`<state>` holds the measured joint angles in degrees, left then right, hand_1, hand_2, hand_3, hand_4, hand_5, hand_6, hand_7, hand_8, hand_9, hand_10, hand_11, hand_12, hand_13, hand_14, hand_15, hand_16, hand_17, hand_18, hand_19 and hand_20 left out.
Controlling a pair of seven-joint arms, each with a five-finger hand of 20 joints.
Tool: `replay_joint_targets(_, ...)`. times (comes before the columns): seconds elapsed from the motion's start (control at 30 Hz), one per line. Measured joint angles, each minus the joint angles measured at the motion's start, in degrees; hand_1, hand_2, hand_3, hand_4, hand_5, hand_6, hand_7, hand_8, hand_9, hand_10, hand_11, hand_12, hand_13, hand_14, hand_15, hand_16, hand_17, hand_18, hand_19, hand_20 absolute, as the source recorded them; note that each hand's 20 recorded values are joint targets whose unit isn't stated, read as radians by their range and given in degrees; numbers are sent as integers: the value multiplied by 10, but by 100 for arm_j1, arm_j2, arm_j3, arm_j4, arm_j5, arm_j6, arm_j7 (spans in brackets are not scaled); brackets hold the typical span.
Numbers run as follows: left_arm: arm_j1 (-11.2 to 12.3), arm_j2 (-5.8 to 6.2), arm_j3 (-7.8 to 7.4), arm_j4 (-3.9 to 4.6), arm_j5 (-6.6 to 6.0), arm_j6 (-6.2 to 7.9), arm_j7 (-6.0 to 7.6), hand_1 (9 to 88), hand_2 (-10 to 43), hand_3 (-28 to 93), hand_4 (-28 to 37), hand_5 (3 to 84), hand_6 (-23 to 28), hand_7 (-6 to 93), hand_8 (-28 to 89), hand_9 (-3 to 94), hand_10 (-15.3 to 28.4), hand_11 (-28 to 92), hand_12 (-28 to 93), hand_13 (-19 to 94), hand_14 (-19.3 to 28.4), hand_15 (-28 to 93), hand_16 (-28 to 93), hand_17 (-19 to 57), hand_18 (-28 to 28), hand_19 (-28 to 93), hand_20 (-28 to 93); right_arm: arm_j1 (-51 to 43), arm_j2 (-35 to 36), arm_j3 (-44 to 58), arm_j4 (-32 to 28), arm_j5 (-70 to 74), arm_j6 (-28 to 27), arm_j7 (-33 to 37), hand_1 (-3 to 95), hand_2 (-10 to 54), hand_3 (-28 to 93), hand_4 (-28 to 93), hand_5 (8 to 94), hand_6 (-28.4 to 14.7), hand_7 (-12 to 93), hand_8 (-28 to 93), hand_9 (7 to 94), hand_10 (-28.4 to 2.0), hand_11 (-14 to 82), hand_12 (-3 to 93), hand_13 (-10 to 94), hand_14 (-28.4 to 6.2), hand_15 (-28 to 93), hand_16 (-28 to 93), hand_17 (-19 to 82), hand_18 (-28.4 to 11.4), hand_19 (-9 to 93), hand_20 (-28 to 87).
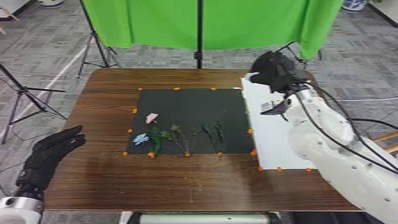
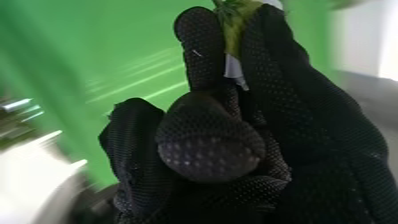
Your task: Arrange flowers
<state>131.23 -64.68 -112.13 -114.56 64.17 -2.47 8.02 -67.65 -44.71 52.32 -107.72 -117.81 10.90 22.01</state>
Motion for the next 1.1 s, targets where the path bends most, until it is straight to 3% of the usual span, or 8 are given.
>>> replay_joint_targets(0.2, -95, 48, 107, 39, 0, -7, -18, 337, -33, 662, -117, 461, 59, 103, -57, 436, 141, 176, 111, 367, 179, 152, 7, 116, 135, 135, 224, 1018, -1017, -1275, 447, -43, -287, -430, 631, -95, 577, -216, 784, 23, 273, 58, 896, -77, 67, 385, 912, 2, 632, 332, 617, -152, 932, 608)
replay_joint_targets(0.47, -204, 105, 169, 91, -1, -37, -41, 337, -33, 663, -118, 461, 59, 103, -58, 437, 141, 175, 110, 366, 179, 153, 7, 116, 135, 135, 224, 1177, -1882, -2052, 826, -108, -600, -616, 624, -95, 583, -218, 779, 26, 282, 51, 893, -75, 66, 382, 909, 3, 642, 330, 619, -151, 932, 618)
replay_joint_targets(0.77, -309, 156, 223, 168, -1, -103, -71, 335, -34, 665, -118, 461, 58, 105, -58, 437, 140, 175, 111, 365, 178, 151, 7, 115, 135, 134, 224, 1251, -2162, -2592, 1372, -336, -575, -605, 617, -95, 587, -214, 772, 29, 282, 41, 887, -74, 59, 372, 906, 3, 649, 328, 619, -149, 932, 624)
replay_joint_targets(1.1, -343, 177, 230, 174, 0, -142, -79, 335, -34, 665, -118, 460, 58, 104, -57, 435, 140, 174, 111, 364, 178, 148, 9, 114, 134, 130, 222, 1190, -2189, -2596, 1455, -440, -794, -538, 577, -95, 583, -202, 739, 27, 272, 29, 824, -88, 57, 328, 889, -1, 650, 323, 605, -147, 932, 619)
